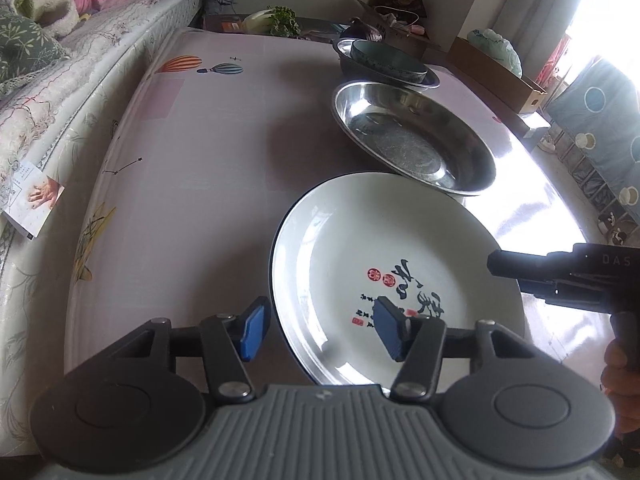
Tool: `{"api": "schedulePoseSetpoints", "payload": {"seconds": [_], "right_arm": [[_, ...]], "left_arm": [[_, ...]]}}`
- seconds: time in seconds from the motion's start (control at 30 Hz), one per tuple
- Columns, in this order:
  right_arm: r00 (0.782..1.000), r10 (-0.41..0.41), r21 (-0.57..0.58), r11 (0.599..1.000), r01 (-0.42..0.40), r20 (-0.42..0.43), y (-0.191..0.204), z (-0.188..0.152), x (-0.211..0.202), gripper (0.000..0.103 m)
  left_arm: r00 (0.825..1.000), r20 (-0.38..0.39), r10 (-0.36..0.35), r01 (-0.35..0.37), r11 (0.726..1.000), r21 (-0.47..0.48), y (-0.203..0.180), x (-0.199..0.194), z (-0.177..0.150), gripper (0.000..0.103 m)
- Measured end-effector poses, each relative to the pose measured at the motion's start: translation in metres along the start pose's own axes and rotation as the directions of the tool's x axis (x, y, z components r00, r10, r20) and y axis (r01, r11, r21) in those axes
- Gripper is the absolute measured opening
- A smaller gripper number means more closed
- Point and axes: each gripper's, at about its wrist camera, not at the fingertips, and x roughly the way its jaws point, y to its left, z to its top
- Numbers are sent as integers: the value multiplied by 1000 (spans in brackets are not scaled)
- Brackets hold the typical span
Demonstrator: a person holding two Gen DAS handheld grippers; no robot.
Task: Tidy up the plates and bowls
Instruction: 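Carry the white plate over the shallow stainless dish with the left tool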
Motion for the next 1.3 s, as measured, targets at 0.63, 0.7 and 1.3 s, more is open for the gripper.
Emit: {"api": "schedulePoseSetpoints", "payload": {"seconds": [0.63, 0.7, 1.3], "right_arm": [[998, 17, 41, 999, -14, -64, -5, -20, -17, 32], [999, 1, 46, 999, 1, -49, -10, -21, -25, 32], [985, -136, 52, 990, 131, 106, -46, -10, -62, 32]], "left_arm": [[994, -77, -82, 81, 997, -13, -9, -11, -15, 46], [992, -83, -93, 93, 996, -5, -16, -9, -15, 46], [981, -104, -162, 173, 979, 107, -73, 22, -5, 46]]}}
